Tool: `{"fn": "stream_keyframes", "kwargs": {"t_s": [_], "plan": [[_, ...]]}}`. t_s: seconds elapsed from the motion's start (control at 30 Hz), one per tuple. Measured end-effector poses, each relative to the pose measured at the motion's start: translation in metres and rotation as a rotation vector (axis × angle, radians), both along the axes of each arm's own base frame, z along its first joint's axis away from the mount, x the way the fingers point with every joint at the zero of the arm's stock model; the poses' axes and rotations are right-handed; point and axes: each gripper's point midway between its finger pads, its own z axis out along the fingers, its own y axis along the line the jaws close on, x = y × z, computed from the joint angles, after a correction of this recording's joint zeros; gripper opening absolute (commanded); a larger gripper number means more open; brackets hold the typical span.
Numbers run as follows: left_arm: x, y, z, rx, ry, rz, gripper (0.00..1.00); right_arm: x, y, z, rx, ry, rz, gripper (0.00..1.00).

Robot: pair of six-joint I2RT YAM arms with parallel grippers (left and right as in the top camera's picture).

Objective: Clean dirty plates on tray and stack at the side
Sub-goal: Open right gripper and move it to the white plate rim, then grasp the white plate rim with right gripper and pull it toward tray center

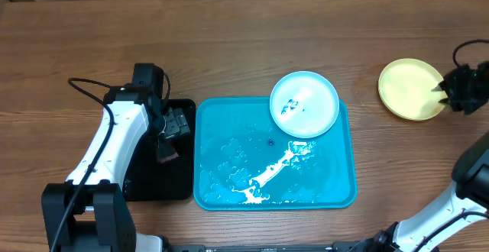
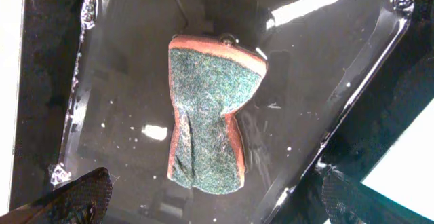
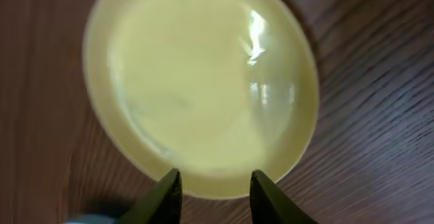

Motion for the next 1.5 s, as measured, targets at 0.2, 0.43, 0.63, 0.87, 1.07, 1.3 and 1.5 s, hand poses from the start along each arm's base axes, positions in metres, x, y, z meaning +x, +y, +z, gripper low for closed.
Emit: {"fn": "stream_keyframes", "kwargs": {"t_s": [0.2, 0.43, 0.63, 0.87, 1.07, 1.3, 1.5], "plan": [[0.0, 0.0, 0.0, 0.0, 0.0, 0.0, 1.0, 0.016, 0.072, 0.061, -0.052, -0.127, 0.313, 0.62], [0.0, 0.0, 0.0, 0.0, 0.001, 0.0, 1.0, 0.036, 0.18, 0.06, -0.074, -0.233, 0.721, 0.68], [-0.001, 0.0, 0.0, 0.0, 0.006, 0.0, 1.0, 0.059, 0.217, 0.052, -0.141, -0.346, 0.853, 0.68], [-0.006, 0.0, 0.0, 0.001, 0.024, 0.0, 1.0, 0.061, 0.218, 0.018, -0.136, -0.302, 0.92, 0.6], [-0.008, 0.0, 0.0, 0.001, 0.032, 0.0, 1.0, 0.051, 0.225, -0.04, -0.044, -0.188, 0.985, 0.58], [-0.009, 0.0, 0.0, 0.001, 0.037, 0.0, 1.0, 0.049, 0.247, -0.053, -0.019, -0.197, 1.062, 0.57], [-0.012, 0.0, 0.0, 0.001, 0.047, 0.0, 1.0, 0.05, 0.264, -0.053, -0.022, -0.213, 1.102, 0.55]]}}
